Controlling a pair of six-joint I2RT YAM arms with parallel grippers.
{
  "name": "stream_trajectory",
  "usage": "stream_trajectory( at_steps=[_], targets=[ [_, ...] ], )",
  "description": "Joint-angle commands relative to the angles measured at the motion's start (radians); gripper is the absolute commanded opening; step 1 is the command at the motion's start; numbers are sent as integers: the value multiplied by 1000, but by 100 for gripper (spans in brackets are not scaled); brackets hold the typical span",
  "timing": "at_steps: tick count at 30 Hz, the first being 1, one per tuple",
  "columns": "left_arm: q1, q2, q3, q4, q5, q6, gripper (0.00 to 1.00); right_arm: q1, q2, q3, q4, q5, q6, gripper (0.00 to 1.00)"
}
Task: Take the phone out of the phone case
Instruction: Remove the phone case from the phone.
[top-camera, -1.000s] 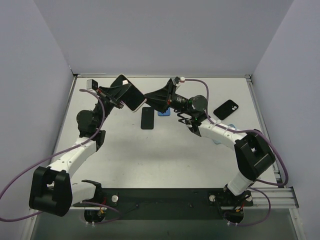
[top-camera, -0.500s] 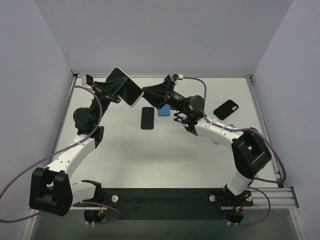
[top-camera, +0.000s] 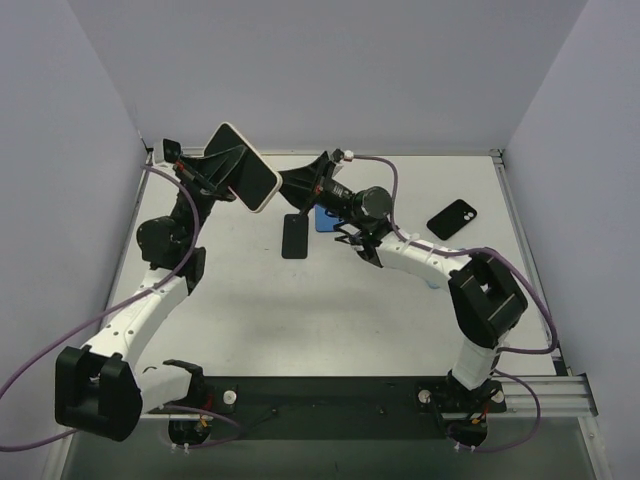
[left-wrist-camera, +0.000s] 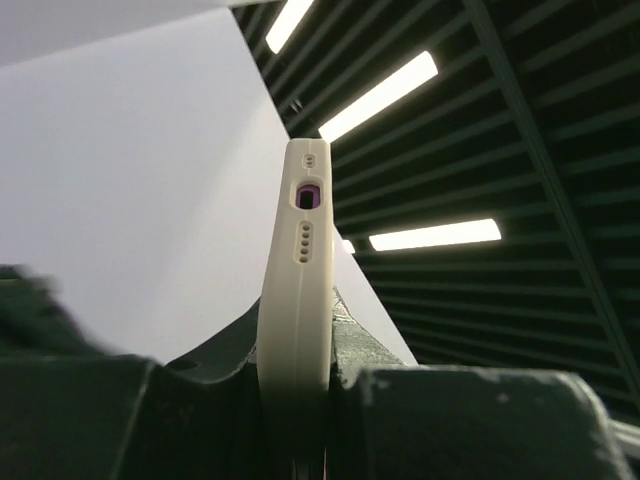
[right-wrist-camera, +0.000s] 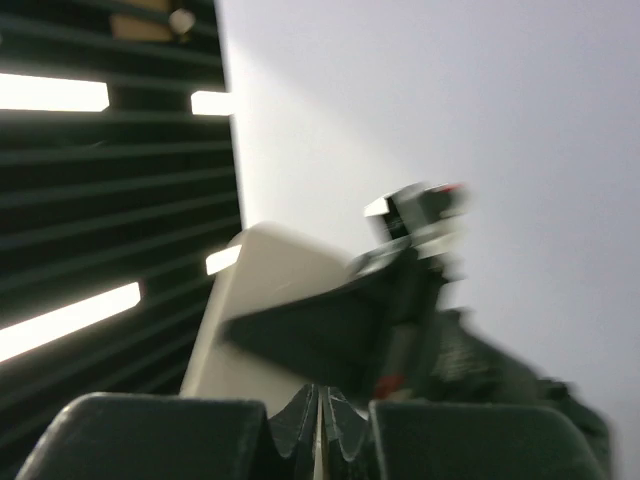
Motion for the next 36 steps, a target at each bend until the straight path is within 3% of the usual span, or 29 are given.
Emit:
stream_trajectory(
  at_steps=[1, 4, 8, 9, 10, 11, 14, 16, 24, 28, 36],
  targets=[
    [-25, -84, 113, 283, 31, -67, 0, 20, 54, -26, 223, 9, 134, 0],
    [-25, -84, 119, 283, 33, -63, 0, 20, 46, -26, 223, -15, 99, 0],
    [-21, -119, 116, 97, 115, -4, 0, -17, -24, -52, 186, -81, 9, 1],
    [-21, -130, 115, 49, 129, 37, 0, -28, -50, -76, 156, -94, -22, 8],
    [-19, -140, 115, -9, 146, 63, 0, -54, -79, -98, 73, -110, -57, 23],
    [-16, -162, 119, -140, 178, 92, 0, -63, -139, -134, 21, -143, -149, 29],
    [-10, -176, 118, -297, 207, 181, 0, -94, -262, -171, -224, -193, -345, 43],
    [-4, -170, 98, -293, 211, 174, 0, -103, -312, -167, -416, -213, -448, 50],
    [8, -130, 55, -290, 241, 158, 0, -88, -475, -43, -931, -232, -852, 57],
    [10, -122, 52, -290, 240, 160, 0, -77, -491, -4, -989, -235, -937, 58],
    [8, -122, 47, -310, 247, 178, 0, -45, -463, 20, -977, -253, -941, 57]
  ],
)
